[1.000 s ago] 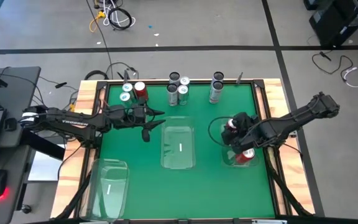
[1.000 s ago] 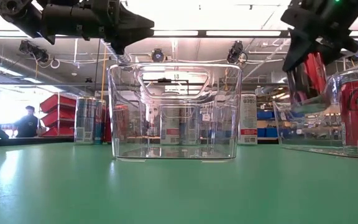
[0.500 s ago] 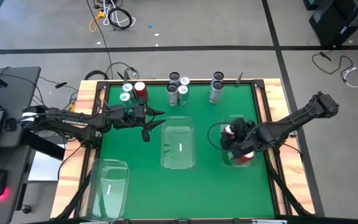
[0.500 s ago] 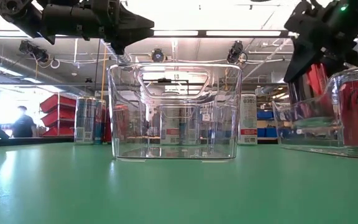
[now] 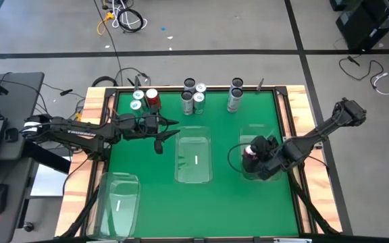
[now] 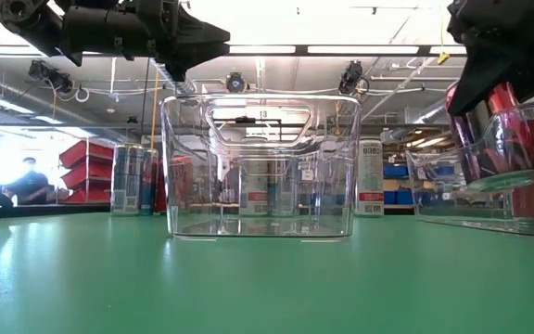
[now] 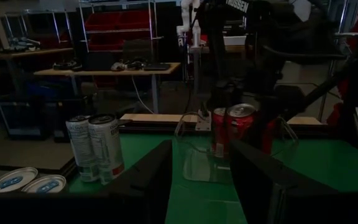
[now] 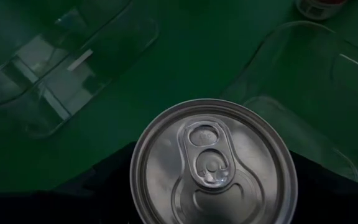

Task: Sort soda cans
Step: Put the bottom red-black soda can into the top right transparent bin

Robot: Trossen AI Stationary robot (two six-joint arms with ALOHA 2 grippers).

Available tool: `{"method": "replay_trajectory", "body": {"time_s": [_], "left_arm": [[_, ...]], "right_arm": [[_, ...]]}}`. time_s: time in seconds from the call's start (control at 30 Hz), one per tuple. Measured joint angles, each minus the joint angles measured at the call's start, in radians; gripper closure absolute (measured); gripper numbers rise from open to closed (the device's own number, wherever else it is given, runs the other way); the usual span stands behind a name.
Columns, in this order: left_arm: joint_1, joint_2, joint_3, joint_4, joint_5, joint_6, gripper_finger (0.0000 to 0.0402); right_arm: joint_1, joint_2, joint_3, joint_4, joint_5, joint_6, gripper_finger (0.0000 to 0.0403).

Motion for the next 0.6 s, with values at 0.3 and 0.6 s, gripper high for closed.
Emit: {"method": "replay_trajectory", "body": {"time_s": [0.3, 0.6], "left_arm": [[0.000, 0.000, 0.000, -0.001, 0.000, 0.000, 0.0241], [0.000, 0.000, 0.000, -0.001, 0.000, 0.000, 0.0241]], "right_arm": [[0.040, 0.000, -0.029, 0.069, -0.014, -0.001, 0.0112], [0.075, 0.000, -0.091, 0.166, -0.062, -0.001, 0.0112]]}}
